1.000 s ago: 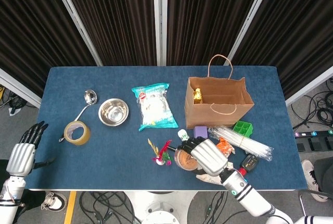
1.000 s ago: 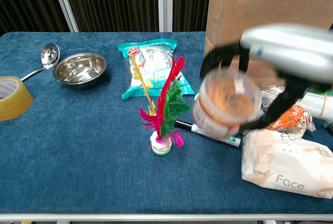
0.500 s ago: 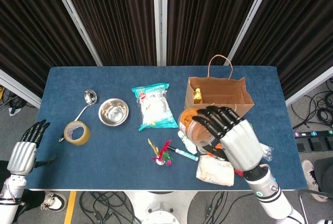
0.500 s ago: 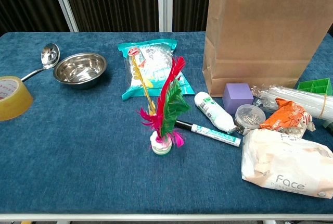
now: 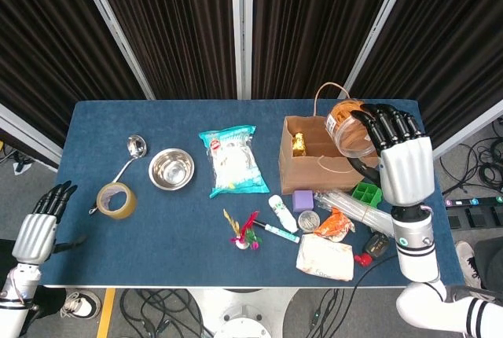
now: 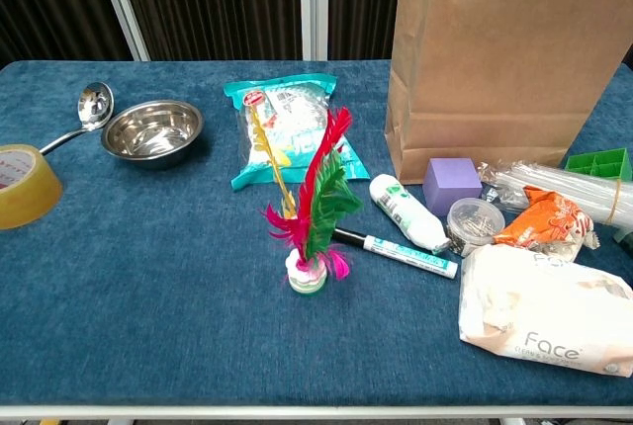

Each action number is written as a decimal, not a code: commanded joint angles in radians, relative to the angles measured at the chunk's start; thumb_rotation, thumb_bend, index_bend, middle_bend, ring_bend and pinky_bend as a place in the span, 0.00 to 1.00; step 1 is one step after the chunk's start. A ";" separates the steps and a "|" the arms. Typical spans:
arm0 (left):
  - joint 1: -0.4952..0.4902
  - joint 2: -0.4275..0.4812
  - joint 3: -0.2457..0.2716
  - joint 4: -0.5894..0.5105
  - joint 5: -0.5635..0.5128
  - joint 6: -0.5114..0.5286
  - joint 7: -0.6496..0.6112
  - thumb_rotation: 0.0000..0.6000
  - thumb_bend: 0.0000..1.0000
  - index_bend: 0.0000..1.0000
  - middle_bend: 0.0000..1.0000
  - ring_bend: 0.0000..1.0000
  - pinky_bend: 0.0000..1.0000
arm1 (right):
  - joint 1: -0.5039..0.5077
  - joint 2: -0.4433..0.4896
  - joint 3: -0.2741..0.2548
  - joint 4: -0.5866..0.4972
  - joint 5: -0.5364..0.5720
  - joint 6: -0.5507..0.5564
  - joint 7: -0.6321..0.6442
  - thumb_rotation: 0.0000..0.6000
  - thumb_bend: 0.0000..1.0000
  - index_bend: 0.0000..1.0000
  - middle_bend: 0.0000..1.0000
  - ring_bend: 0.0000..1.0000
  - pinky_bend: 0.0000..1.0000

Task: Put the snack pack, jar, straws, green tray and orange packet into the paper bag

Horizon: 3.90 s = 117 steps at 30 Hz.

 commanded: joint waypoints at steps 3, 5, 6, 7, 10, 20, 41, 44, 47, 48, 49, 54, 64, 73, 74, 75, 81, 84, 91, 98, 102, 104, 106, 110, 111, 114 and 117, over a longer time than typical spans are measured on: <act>0.000 0.001 -0.001 0.000 -0.003 -0.003 -0.002 1.00 0.05 0.10 0.14 0.01 0.16 | 0.021 -0.034 -0.014 0.033 0.118 -0.104 0.038 1.00 0.14 0.46 0.41 0.28 0.39; -0.001 0.001 -0.002 0.000 -0.003 -0.002 -0.004 1.00 0.05 0.10 0.14 0.01 0.16 | 0.026 -0.035 -0.019 0.030 0.145 -0.129 0.041 1.00 0.14 0.46 0.41 0.28 0.39; 0.000 0.000 -0.001 0.000 -0.002 -0.001 -0.005 1.00 0.05 0.10 0.14 0.01 0.16 | 0.029 -0.038 -0.020 0.033 0.151 -0.135 0.039 1.00 0.14 0.46 0.41 0.28 0.39; 0.000 0.000 -0.001 0.001 -0.001 0.003 -0.006 1.00 0.05 0.10 0.14 0.01 0.16 | 0.032 -0.042 -0.022 0.036 0.156 -0.140 0.037 1.00 0.14 0.46 0.41 0.28 0.39; 0.002 -0.003 0.000 0.007 0.006 0.013 -0.010 1.00 0.05 0.10 0.14 0.01 0.16 | 0.038 -0.050 -0.024 0.041 0.170 -0.149 0.039 1.00 0.14 0.46 0.41 0.28 0.39; 0.001 -0.004 -0.001 0.010 0.004 0.013 -0.012 1.00 0.05 0.10 0.14 0.01 0.16 | 0.045 -0.020 -0.037 0.017 0.235 -0.222 0.084 1.00 0.00 0.28 0.28 0.15 0.25; -0.002 0.000 -0.002 0.006 0.003 0.012 -0.012 1.00 0.05 0.10 0.14 0.01 0.16 | 0.032 -0.023 0.010 0.017 0.044 -0.012 0.169 1.00 0.00 0.18 0.20 0.07 0.16; -0.003 0.000 -0.003 0.003 0.003 0.011 -0.014 1.00 0.05 0.10 0.14 0.01 0.16 | 0.028 -0.030 0.010 0.021 -0.078 0.075 0.212 1.00 0.00 0.17 0.20 0.07 0.16; -0.004 0.001 -0.002 0.001 0.004 0.010 -0.011 1.00 0.05 0.10 0.14 0.01 0.16 | 0.020 -0.017 -0.032 -0.005 -0.199 0.117 0.298 1.00 0.00 0.17 0.22 0.08 0.16; -0.004 0.001 -0.002 0.000 0.004 0.011 -0.010 1.00 0.05 0.10 0.14 0.01 0.16 | 0.014 -0.003 -0.055 -0.030 -0.223 0.110 0.327 1.00 0.00 0.17 0.23 0.08 0.16; -0.004 0.001 -0.002 -0.001 0.005 0.012 -0.008 1.00 0.05 0.10 0.14 0.01 0.16 | 0.008 0.016 -0.083 -0.060 -0.246 0.098 0.357 1.00 0.00 0.17 0.23 0.08 0.16; -0.005 0.002 -0.001 -0.009 0.007 0.013 -0.001 1.00 0.05 0.10 0.14 0.01 0.16 | -0.022 0.131 -0.235 -0.128 -0.370 -0.011 0.390 1.00 0.00 0.20 0.24 0.09 0.16; -0.001 -0.002 0.000 -0.003 0.003 0.013 -0.010 1.00 0.05 0.10 0.14 0.01 0.16 | -0.090 0.255 -0.418 -0.084 -0.354 -0.212 0.281 1.00 0.00 0.36 0.29 0.18 0.26; 0.002 -0.010 0.004 0.010 0.010 0.021 -0.023 1.00 0.05 0.10 0.14 0.01 0.16 | -0.192 0.200 -0.455 0.136 -0.226 -0.178 0.385 1.00 0.00 0.36 0.29 0.18 0.26; 0.001 -0.009 0.005 0.010 0.012 0.022 -0.022 1.00 0.05 0.10 0.14 0.01 0.16 | -0.197 0.186 -0.450 0.172 -0.211 -0.175 0.406 1.00 0.00 0.36 0.29 0.18 0.26; 0.000 -0.008 0.005 0.009 0.014 0.023 -0.022 1.00 0.05 0.10 0.14 0.01 0.16 | -0.202 0.171 -0.445 0.210 -0.197 -0.171 0.424 1.00 0.00 0.36 0.29 0.18 0.26; -0.003 0.001 0.001 -0.001 0.014 0.024 -0.018 1.00 0.05 0.10 0.14 0.01 0.16 | -0.229 0.072 -0.408 0.434 -0.105 -0.165 0.532 1.00 0.00 0.37 0.28 0.18 0.27; -0.003 -0.001 0.005 -0.003 0.015 0.020 -0.014 1.00 0.05 0.10 0.14 0.01 0.16 | -0.236 0.038 -0.396 0.489 -0.052 -0.197 0.588 1.00 0.00 0.35 0.27 0.18 0.26; -0.001 -0.005 0.009 0.001 0.016 0.019 -0.011 1.00 0.05 0.10 0.14 0.01 0.16 | -0.256 -0.053 -0.386 0.563 0.013 -0.237 0.619 1.00 0.00 0.34 0.27 0.17 0.26; 0.003 -0.007 0.007 0.013 0.012 0.023 -0.022 1.00 0.05 0.10 0.14 0.01 0.16 | -0.286 -0.087 -0.397 0.564 0.021 -0.230 0.641 1.00 0.00 0.34 0.27 0.17 0.26; 0.002 -0.012 0.009 0.022 0.014 0.022 -0.031 1.00 0.05 0.10 0.14 0.01 0.16 | -0.308 -0.094 -0.401 0.565 0.033 -0.223 0.648 1.00 0.00 0.34 0.28 0.17 0.26; 0.002 -0.015 0.010 0.027 0.016 0.023 -0.036 1.00 0.05 0.10 0.14 0.01 0.16 | -0.316 -0.097 -0.404 0.569 0.033 -0.221 0.663 1.00 0.00 0.34 0.28 0.17 0.26; 0.002 -0.019 0.010 0.034 0.018 0.025 -0.042 1.00 0.05 0.10 0.14 0.01 0.16 | -0.321 -0.108 -0.402 0.585 0.032 -0.217 0.682 1.00 0.00 0.34 0.28 0.17 0.26; 0.003 -0.024 0.010 0.050 0.022 0.035 -0.048 1.00 0.05 0.10 0.14 0.01 0.16 | -0.323 -0.138 -0.391 0.616 0.034 -0.215 0.732 1.00 0.00 0.33 0.26 0.17 0.26; 0.004 -0.025 0.009 0.053 0.021 0.038 -0.051 1.00 0.05 0.10 0.14 0.01 0.16 | -0.324 -0.145 -0.389 0.622 0.033 -0.213 0.744 1.00 0.00 0.33 0.26 0.17 0.26; 0.006 -0.026 0.007 0.062 0.019 0.042 -0.058 1.00 0.05 0.10 0.14 0.01 0.16 | -0.328 -0.171 -0.382 0.648 0.027 -0.200 0.791 1.00 0.00 0.32 0.24 0.16 0.26; 0.005 -0.026 0.008 0.069 0.020 0.041 -0.061 1.00 0.05 0.10 0.14 0.01 0.16 | -0.329 -0.193 -0.381 0.674 0.023 -0.199 0.822 1.00 0.00 0.32 0.23 0.15 0.25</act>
